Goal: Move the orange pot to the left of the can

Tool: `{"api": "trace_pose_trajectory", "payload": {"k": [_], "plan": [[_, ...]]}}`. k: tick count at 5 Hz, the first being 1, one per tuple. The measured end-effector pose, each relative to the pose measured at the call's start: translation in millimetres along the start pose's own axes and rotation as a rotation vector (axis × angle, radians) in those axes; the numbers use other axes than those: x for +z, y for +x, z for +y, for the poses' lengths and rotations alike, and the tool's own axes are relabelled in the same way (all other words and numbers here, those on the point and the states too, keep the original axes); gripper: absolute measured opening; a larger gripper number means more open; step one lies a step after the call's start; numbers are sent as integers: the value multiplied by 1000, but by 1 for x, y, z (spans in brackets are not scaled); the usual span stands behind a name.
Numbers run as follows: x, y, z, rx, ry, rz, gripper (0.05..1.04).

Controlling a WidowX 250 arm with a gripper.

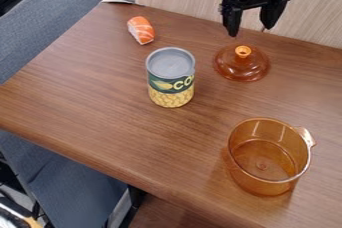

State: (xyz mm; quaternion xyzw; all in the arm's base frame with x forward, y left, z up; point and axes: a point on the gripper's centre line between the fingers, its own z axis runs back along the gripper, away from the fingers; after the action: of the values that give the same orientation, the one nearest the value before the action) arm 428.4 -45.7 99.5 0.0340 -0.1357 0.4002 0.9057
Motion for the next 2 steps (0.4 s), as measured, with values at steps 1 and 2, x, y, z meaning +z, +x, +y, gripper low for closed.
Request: {"api": "trace_pose_trajectory", "payload": {"k": [1, 2], "plan": [[-17, -6, 3, -6, 38, 24, 999], [-15, -17, -2, -38, 41, 17, 999]]}}
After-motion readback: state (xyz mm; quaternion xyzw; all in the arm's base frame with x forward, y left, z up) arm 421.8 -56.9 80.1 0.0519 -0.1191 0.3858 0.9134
